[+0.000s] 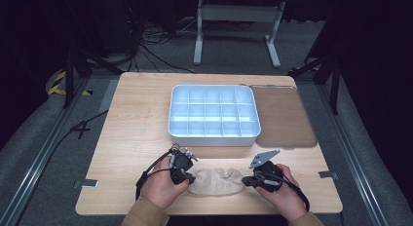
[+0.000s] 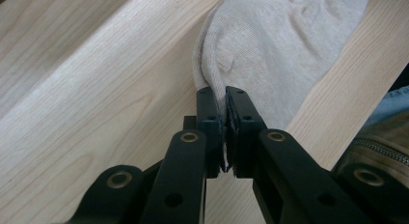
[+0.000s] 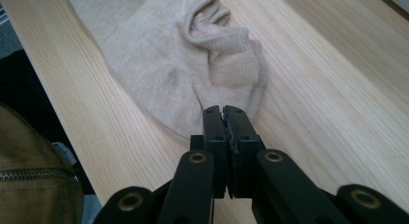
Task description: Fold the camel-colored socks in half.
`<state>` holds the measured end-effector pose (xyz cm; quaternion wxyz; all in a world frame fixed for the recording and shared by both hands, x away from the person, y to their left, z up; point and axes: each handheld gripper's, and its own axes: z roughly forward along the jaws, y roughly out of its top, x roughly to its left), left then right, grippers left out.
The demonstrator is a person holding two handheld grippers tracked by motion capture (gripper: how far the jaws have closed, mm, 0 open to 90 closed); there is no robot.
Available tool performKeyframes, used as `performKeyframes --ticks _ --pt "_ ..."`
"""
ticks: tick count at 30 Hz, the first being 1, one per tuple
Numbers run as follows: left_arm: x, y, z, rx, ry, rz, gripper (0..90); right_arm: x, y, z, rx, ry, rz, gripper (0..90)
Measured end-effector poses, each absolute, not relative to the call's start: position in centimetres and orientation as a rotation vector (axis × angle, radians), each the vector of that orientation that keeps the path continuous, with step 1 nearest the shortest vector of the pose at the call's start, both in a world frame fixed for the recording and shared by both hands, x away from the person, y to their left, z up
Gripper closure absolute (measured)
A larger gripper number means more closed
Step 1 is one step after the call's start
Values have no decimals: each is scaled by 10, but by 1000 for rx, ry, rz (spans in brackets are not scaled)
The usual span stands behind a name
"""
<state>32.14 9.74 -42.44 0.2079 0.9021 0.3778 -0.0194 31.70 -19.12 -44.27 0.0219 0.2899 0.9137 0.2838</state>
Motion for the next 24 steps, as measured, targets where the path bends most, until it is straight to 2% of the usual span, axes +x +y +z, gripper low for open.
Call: performKeyframes --ticks 6,16,20,24 --pt "317 108 -422 2499 1078 -53 855 321 -172 -454 857 2855 851 896" --pt "316 109 -419 2492 1079 -73 855 321 -171 -454 855 2854 838 900" --pt "316 107 -410 2405 1065 -109 855 319 -172 -455 855 2838 850 900" --pt "316 101 -400 2364 1021 -85 855 319 -174 -456 847 2836 872 900"
